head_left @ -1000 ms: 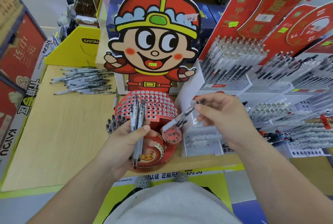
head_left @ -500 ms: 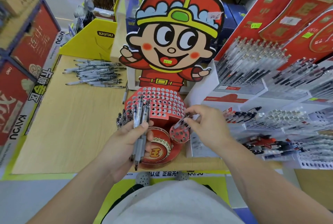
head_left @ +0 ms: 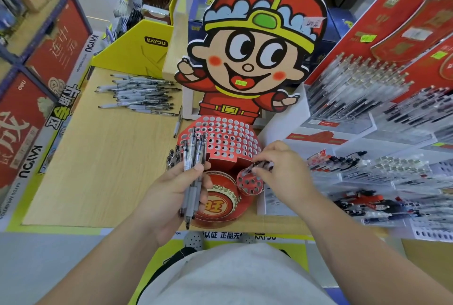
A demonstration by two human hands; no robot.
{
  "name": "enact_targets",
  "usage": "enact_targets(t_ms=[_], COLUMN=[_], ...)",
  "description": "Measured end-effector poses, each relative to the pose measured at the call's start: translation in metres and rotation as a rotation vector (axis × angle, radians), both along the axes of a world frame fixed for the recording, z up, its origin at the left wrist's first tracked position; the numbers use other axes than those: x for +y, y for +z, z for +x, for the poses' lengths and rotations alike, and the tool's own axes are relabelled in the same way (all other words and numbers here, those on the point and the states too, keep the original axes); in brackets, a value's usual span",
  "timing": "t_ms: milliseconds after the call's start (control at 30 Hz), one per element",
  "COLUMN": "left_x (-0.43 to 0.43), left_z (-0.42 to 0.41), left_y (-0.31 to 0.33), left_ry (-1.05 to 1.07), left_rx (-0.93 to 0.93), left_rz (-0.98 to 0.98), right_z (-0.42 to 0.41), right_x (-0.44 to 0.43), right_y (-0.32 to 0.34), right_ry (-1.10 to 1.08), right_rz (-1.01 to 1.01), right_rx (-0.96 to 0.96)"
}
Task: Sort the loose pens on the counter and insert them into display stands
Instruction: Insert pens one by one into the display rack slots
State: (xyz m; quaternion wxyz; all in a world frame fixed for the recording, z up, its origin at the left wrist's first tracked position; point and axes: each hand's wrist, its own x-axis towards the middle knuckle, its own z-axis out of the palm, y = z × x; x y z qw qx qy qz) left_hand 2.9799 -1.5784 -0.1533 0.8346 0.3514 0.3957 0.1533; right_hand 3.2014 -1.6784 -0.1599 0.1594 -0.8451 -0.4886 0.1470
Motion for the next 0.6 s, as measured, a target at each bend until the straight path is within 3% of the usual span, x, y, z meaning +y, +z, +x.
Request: enact_targets(t_ms=[467, 600], left_x=[-0.003, -0.003], left_z=[0.007, 0.009], left_y=[0.001, 0.004], left_ry=[-0.045, -0.088], left_rx=[-0.001, 0.01], left_rz=[-0.038, -0.009], right_z=[-0.003, -0.01], right_x=[0.004, 0.004], right_y=[0.006, 0.026], right_ry=[0.025, -0.064], right_rz=[-0.101, 0.079], right_rx=[-0.054, 0.118])
